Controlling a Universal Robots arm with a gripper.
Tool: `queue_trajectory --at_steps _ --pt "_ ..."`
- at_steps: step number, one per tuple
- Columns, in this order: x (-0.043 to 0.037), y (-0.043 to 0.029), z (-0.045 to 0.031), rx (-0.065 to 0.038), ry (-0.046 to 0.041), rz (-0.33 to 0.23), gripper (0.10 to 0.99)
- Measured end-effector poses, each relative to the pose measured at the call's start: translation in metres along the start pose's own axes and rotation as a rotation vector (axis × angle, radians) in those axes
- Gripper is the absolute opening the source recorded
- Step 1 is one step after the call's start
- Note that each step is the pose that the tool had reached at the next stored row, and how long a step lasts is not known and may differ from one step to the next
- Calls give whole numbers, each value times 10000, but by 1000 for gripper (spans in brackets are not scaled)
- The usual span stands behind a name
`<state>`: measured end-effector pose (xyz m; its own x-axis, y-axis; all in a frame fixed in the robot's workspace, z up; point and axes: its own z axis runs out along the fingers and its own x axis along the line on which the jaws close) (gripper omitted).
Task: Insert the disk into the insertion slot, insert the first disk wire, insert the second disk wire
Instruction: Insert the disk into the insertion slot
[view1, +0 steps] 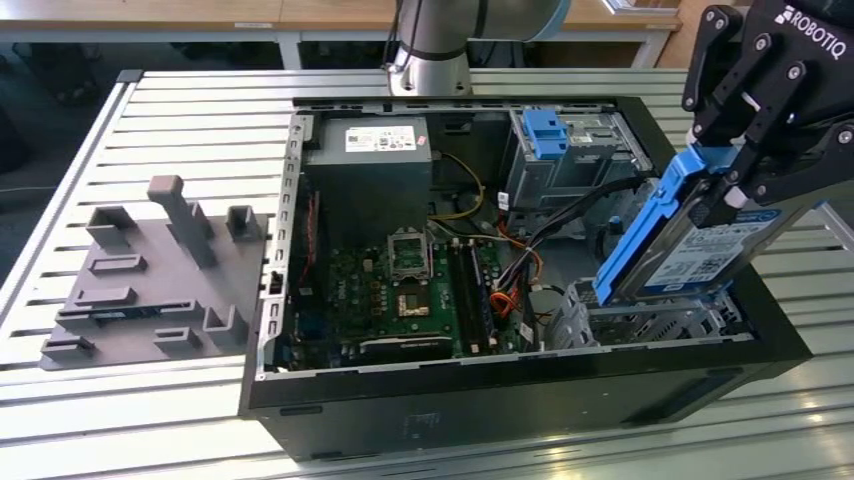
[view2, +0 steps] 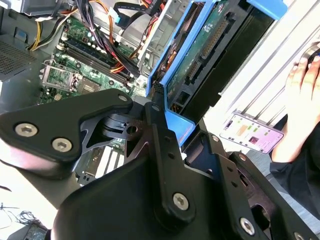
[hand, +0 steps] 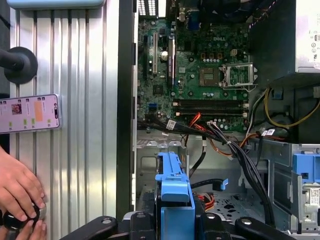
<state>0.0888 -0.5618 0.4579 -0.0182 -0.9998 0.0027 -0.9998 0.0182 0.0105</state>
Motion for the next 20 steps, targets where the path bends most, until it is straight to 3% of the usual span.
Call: queue_trajectory --at_steps 20 --pt "-54 15 95 3 -1 0 365"
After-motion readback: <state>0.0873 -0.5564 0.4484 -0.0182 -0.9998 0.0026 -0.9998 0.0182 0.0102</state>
